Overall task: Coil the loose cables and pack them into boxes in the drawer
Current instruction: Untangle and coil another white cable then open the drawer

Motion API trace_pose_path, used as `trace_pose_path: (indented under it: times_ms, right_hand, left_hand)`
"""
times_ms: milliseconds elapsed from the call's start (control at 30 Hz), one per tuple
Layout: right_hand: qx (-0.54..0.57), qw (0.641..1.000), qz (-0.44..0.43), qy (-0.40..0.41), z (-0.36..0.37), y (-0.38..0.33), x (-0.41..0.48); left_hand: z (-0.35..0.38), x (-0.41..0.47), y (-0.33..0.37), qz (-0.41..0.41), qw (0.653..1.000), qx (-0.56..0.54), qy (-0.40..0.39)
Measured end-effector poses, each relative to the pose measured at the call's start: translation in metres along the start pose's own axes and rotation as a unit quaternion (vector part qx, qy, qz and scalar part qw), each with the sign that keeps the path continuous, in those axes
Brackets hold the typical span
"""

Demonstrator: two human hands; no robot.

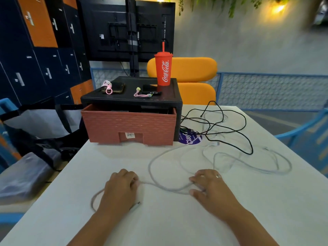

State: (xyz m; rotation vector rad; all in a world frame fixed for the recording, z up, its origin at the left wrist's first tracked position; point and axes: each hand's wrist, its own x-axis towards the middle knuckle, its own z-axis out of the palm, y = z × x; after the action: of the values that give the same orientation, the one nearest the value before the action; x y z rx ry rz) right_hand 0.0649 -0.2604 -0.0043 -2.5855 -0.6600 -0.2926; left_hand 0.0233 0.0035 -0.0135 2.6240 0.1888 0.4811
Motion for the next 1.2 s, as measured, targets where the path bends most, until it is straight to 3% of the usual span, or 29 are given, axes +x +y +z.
trace_pose_path:
  times_ms: [167, 233, 400, 500, 633, 767, 867, 1000, 1100, 1200]
  right_hand:
    - [0.001, 1.000, 0.027, 0.001, -0.002, -0.001, -0.020]
    - [-0.015, 0.999, 0.046, 0.006, -0.008, -0.002, -0.030]
    - [-0.087, 0.978, 0.054, 0.180, -0.023, 0.025, -0.034]
    - [-0.055, 0.960, 0.118, 0.248, -0.044, 0.042, -0.029]
    - [-0.049, 0.942, 0.208, 0.261, -0.071, 0.061, -0.018]
    - [0.019, 0.935, 0.286, 0.211, -0.109, 0.064, 0.000]
    - [0.051, 0.929, 0.276, 0.241, -0.145, 0.046, 0.022]
    - [0.107, 0.903, 0.185, 0.372, -0.191, 0.020, 0.050]
    - [0.046, 0.898, 0.116, 0.422, -0.212, 0.010, 0.061]
    - [0.067, 0.886, 0.111, 0.445, -0.224, 0.011, 0.072]
  left_hand:
    - [-0.005, -0.009, 0.002, 0.057, 0.995, -0.074, -0.032]
    - [-0.011, -0.014, 0.007, 0.068, 0.990, -0.121, 0.001]
    - [-0.023, -0.016, 0.005, -0.050, 0.954, -0.248, 0.162]
    - [-0.026, -0.017, 0.005, -0.104, 0.939, -0.270, 0.188]
    - [-0.024, -0.015, 0.005, -0.140, 0.932, -0.270, 0.198]
    - [-0.023, -0.016, 0.007, -0.142, 0.940, -0.241, 0.195]
    - [-0.024, -0.019, 0.012, -0.123, 0.954, -0.202, 0.185]
    - [-0.022, -0.020, 0.014, -0.069, 0.969, -0.150, 0.181]
    - [-0.019, -0.018, 0.008, -0.048, 0.974, -0.128, 0.181]
    - [-0.020, -0.019, 0.006, -0.067, 0.970, -0.128, 0.197]
